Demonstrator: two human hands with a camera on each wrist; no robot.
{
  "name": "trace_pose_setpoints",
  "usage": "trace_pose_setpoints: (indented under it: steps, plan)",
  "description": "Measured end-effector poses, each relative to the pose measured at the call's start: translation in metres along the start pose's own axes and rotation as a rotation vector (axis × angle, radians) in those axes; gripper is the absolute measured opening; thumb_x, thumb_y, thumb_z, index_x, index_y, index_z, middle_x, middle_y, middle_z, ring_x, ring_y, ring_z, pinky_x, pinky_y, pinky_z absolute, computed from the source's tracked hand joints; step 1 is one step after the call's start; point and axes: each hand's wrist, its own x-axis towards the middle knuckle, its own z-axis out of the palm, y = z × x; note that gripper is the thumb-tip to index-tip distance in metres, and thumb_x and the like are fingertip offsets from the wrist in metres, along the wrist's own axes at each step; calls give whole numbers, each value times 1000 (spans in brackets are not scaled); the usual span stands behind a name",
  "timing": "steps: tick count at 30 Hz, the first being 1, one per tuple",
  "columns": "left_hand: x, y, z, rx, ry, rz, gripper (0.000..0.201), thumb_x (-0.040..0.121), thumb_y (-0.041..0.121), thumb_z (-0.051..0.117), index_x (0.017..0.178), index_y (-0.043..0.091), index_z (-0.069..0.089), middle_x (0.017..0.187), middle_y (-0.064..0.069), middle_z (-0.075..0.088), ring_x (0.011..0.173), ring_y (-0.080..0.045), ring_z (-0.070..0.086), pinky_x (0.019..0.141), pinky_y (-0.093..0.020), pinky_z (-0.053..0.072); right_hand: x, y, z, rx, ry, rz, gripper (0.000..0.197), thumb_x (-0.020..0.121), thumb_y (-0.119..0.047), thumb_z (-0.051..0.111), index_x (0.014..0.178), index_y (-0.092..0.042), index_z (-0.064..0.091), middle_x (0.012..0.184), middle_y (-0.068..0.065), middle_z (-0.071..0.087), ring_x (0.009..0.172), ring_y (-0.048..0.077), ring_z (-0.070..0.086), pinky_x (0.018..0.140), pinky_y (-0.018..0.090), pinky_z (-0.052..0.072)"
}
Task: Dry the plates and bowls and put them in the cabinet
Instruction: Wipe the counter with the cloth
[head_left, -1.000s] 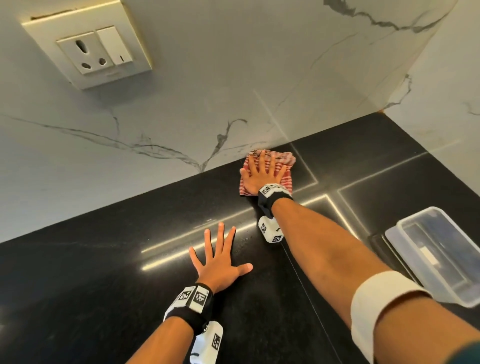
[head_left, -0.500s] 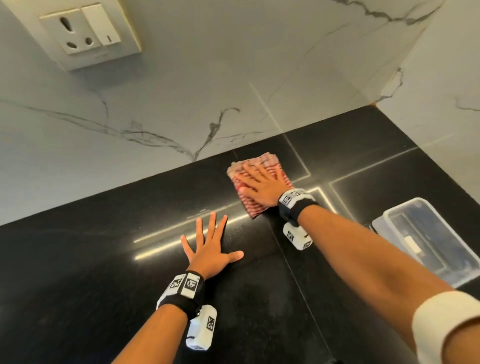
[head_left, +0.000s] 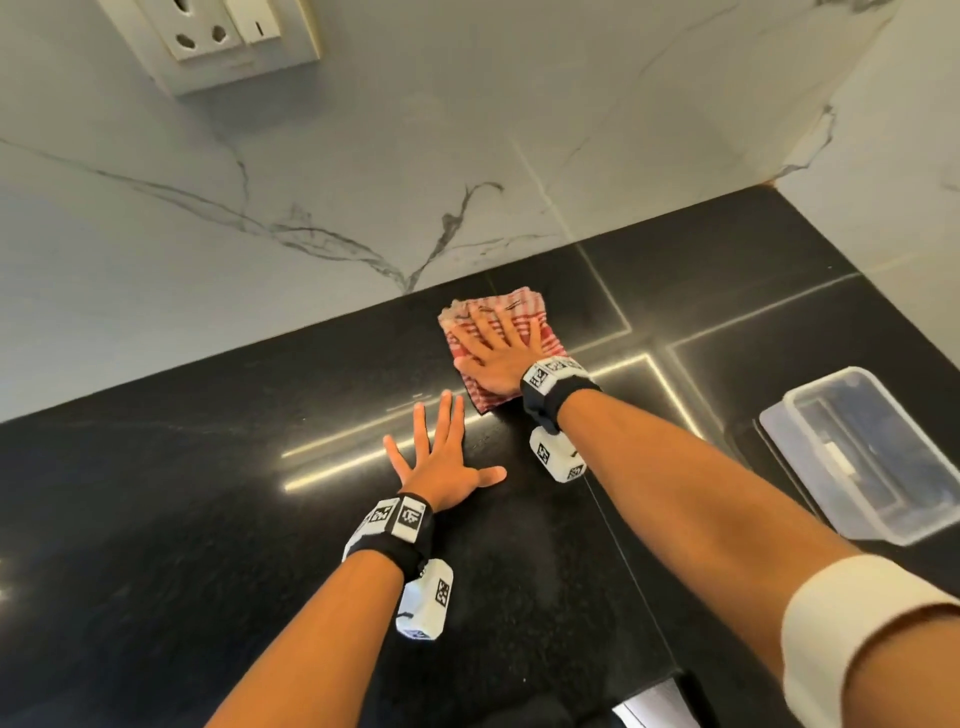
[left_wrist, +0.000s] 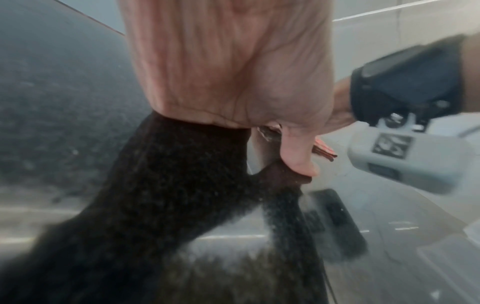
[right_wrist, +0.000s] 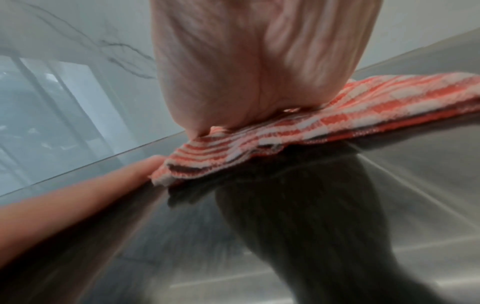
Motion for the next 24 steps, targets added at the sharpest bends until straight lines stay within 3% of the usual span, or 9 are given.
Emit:
trace_pose_setpoints:
  steps: [4,11,14,17,20,24]
  plan:
    - [-2,2,-2,-9,4,8,119,83,69,63,154,37,-26,158,19,-38,144,-17,-42,111,-66,-27,-49,15,26,-44,-5,-9,65,102,-63,19,154,-49,-17,163,-15,-28,152,25,-26,116,64,-17]
    - [-9,3,-5,0,16,39,116,85,69,62,156,36,-22,159,19,-36,148,-20,-37,110,-66,-25,-117,17,69,30,40,143,62,103,-59,17,154,-47,-15,164,-12,-26,151,26,-26,116,67,-15]
    - [-13,-5,-10,-42,27,96,97,96,54,58,160,34,-12,164,15,-27,152,-20,-29,113,-65,-21,-133,-4,90,-23,76,114,62,99,-62,7,155,-46,-15,164,-9,-27,152,30,-24,116,69,-13]
    - [-17,-22,-21,-138,93,148,82,101,37,56,162,31,2,170,6,-11,156,-22,-16,121,-62,-11,-162,-28,112,-52,90,36,58,104,-58,12,151,-48,-20,158,-12,-33,149,28,-29,115,65,-18]
    - [-29,-47,-24,-104,148,103,82,99,43,58,162,32,7,171,5,-10,156,-25,-16,120,-62,-7,-195,-42,140,-69,95,-53,59,103,-59,16,148,-51,-23,158,-16,-32,148,24,-32,116,62,-19]
    - [-53,-95,-22,-7,142,19,84,97,53,57,161,40,4,169,13,-16,154,-25,-22,116,-68,-13,-236,-21,172,-110,168,-85,62,99,-66,17,151,-56,-15,162,-21,-23,151,21,-26,116,54,-23]
